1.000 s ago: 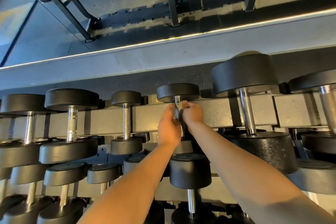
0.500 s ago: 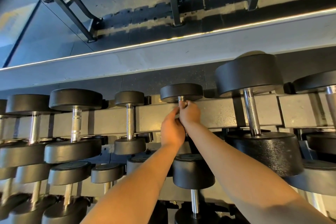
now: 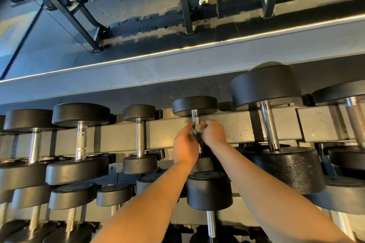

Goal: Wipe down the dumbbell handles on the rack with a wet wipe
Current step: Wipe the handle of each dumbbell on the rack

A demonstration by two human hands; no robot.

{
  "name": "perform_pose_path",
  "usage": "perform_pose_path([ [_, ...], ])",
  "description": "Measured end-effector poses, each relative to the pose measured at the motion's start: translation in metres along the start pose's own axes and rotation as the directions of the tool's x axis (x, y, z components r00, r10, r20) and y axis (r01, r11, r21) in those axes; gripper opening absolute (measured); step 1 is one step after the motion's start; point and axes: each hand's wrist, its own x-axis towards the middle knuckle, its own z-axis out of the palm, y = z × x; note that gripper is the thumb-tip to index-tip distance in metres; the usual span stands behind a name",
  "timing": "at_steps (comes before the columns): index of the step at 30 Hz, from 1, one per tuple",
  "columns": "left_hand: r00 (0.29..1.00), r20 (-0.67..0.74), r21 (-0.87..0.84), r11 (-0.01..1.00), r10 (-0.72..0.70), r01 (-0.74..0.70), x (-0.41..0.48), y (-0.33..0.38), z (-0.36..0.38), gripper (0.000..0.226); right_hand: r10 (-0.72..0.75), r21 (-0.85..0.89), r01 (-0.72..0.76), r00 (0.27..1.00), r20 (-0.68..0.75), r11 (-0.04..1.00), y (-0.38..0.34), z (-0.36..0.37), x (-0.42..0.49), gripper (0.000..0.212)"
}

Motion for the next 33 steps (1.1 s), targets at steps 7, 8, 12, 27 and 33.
perform_pose_path([
  [7,0.999,0.000,-0.064,0.997,-0.049,0.049,-0.001,0.002,-0.002,0.044,0.035,0.278,-0.028,0.999,-0.021,0.960,-0.011,0.012,-0.007,0.026],
  [8,0.999,-0.007,-0.052,0.997,-0.051,0.050,0.000,0.002,-0.002,0.043,0.025,0.246,-0.026,1.000,0.006,0.969,-0.006,0.010,-0.010,0.026],
  [12,0.998,-0.006,-0.003,0.998,-0.056,0.056,-0.001,0.004,-0.003,0.043,-0.013,0.048,0.008,0.995,0.103,0.999,0.009,0.003,-0.019,0.021],
  [27,0.998,0.029,-0.136,0.989,-0.059,0.062,-0.007,0.001,-0.014,0.042,0.196,-0.267,-0.153,0.970,0.143,0.951,0.010,0.008,-0.035,0.018],
  [33,0.996,0.060,0.052,0.996,-0.071,0.067,-0.033,-0.031,-0.015,0.039,0.263,-0.147,-0.259,0.965,0.006,0.955,0.006,0.013,-0.042,0.022],
])
